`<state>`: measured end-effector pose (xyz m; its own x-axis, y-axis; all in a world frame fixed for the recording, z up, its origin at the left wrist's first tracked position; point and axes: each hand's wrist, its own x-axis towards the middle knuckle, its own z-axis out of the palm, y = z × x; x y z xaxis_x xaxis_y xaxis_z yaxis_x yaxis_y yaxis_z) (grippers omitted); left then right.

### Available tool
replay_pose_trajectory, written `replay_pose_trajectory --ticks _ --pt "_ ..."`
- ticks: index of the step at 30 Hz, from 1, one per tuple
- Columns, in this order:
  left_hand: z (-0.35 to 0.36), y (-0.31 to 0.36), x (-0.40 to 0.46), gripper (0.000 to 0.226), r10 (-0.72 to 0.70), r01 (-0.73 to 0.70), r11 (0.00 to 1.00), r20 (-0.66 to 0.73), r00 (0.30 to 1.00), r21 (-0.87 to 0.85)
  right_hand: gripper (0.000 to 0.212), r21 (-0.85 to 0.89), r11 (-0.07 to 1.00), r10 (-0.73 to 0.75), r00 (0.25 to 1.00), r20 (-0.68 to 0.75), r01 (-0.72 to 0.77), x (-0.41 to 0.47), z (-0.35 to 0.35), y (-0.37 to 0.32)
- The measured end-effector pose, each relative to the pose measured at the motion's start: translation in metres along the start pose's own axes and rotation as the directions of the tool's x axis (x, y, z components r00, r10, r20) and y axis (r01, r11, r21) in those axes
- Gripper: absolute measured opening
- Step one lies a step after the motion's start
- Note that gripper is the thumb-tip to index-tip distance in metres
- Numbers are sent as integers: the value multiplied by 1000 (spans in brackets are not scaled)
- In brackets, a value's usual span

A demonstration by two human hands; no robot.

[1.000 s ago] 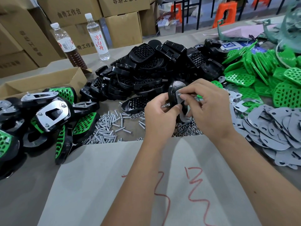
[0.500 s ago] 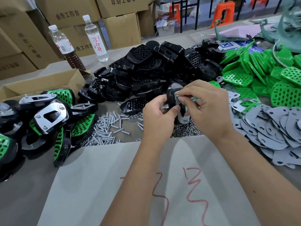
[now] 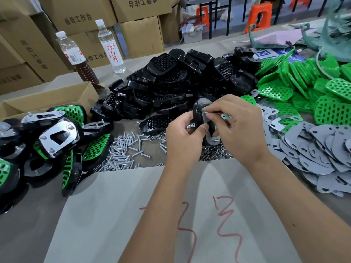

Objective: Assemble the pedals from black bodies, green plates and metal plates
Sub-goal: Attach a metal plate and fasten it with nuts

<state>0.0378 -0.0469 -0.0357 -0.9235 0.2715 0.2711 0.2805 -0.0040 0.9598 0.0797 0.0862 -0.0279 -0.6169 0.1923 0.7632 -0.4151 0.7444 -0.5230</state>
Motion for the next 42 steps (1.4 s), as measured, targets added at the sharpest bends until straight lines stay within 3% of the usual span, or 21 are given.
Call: replay_pose_trajectory --ticks 8,14,17,20,23,27,36,42 --pt "0 4 -1 22 -74 74 997 -59 995 -1 10 -54 998 -38 999 2 39 0 -2 3" --pt "-3 8 -1 11 -82 87 995 -88 993 47 13 144 977 169 981 -96 -154 -4 1 7" --pt "-2 6 -1 33 -133 140 987 -89 987 73 18 233 944 258 963 -82 -233 -5 3 6" --pt "-3 9 -1 26 -176 178 983 -37 984 54 22 263 919 322 944 -75 -293 -5 4 6" --pt "-5 10 0 36 -182 181 982 6 983 54 17 209 934 300 954 -22 -289 -5 3 7" --pt "-8 6 3 22 -211 211 977 22 977 35 14 260 920 282 956 84 -294 -4 2 12" --pt "-12 4 3 17 -277 281 956 60 959 -84 19 285 909 271 952 143 -302 -5 0 13" --pt "-13 9 2 28 -270 278 955 90 959 -104 15 281 902 300 944 137 -327 -7 1 12"
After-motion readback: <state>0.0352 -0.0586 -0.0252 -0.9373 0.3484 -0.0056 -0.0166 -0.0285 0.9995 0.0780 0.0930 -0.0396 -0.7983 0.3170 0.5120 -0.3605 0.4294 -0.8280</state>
